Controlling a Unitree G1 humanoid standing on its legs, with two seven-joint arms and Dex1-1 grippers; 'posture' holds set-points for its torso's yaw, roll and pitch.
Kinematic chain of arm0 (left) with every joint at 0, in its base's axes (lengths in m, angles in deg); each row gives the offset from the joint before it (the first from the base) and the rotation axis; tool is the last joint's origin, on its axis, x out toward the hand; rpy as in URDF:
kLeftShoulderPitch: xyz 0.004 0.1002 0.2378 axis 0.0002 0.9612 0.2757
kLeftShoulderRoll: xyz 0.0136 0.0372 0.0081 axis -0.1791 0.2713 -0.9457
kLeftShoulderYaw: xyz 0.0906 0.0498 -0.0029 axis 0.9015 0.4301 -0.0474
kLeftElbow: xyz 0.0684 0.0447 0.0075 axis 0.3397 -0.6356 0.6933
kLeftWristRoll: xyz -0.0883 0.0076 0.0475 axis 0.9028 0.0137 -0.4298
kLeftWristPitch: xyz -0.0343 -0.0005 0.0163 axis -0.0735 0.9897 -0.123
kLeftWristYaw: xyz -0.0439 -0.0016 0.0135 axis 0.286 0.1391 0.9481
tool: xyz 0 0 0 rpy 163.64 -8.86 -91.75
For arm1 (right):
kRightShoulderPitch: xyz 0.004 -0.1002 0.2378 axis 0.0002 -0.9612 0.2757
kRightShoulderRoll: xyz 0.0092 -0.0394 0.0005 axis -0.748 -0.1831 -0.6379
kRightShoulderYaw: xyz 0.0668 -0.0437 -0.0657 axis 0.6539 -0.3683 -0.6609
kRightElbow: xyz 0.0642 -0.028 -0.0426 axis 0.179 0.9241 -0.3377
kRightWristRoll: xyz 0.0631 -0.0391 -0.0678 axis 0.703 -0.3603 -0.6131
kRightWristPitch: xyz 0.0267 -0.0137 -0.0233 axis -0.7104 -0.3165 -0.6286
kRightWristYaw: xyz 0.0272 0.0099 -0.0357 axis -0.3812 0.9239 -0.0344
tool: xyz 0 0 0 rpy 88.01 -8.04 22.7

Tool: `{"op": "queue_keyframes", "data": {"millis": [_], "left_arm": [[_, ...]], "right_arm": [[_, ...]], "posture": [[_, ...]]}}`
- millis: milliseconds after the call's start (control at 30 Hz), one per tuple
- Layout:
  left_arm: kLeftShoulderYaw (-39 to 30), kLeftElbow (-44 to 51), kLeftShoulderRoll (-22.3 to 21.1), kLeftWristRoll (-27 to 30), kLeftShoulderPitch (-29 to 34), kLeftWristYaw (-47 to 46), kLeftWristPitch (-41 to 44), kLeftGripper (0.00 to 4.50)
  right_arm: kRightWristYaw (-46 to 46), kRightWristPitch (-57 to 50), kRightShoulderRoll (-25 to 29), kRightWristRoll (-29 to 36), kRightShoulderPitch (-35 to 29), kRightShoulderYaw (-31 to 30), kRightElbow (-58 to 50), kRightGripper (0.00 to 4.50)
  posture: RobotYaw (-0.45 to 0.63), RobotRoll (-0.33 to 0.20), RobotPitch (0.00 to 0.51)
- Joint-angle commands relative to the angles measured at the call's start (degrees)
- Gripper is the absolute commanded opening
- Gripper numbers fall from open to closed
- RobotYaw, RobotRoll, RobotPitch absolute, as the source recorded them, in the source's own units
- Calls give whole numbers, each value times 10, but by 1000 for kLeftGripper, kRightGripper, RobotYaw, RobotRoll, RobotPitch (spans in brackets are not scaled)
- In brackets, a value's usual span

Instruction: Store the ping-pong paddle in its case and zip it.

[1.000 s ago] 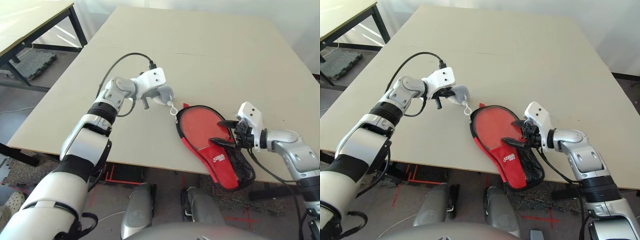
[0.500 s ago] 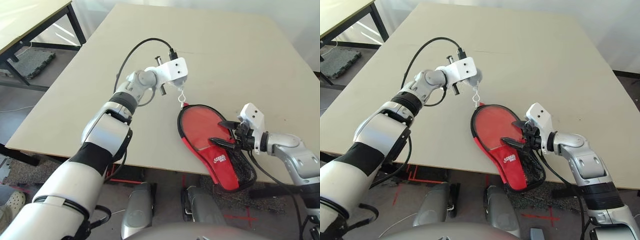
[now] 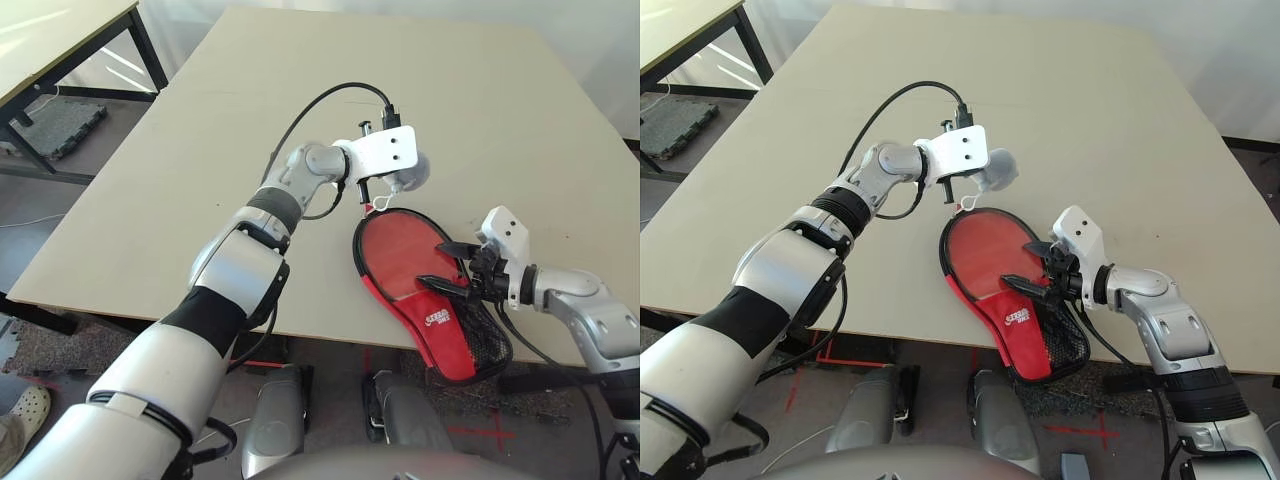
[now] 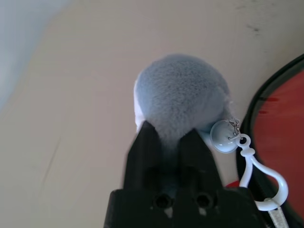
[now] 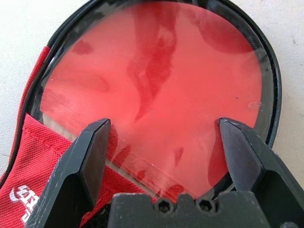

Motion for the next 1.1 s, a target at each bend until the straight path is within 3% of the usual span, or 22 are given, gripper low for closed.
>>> {"op": "queue_keyframes", "data": {"millis": [33,200,267,533,700,1000,1100], "left_arm": [[4,14,13,-9,5,-9,-7,1865],[-2,15,13,-7,8,-2,-1,3879],[-4,16,11,-6,10,-1,0,4461],[-16,18,-2,-2,6,-8,5,4461],[-35,21,-33,9,0,13,13,4461],[-72,79,-110,70,32,216,62,4461],[-79,191,-126,131,90,340,169,4461]], "right_arm": [[-1,-37,-5,-17,-19,-40,48,4500],[-1,-35,-7,-18,-17,-41,51,4500],[-1,-35,-7,-17,-16,-42,52,4500],[-4,-29,-8,-19,-9,-46,61,4500],[-4,-27,-9,-20,-5,-48,65,4500],[-8,-22,-9,-23,5,-51,75,4500],[-11,-17,-11,-25,11,-54,85,4500]], "posture": [[-14,0,116],[-10,0,116],[-10,0,116],[-1,0,106],[1,0,99],[28,0,88],[38,0,86]]}}
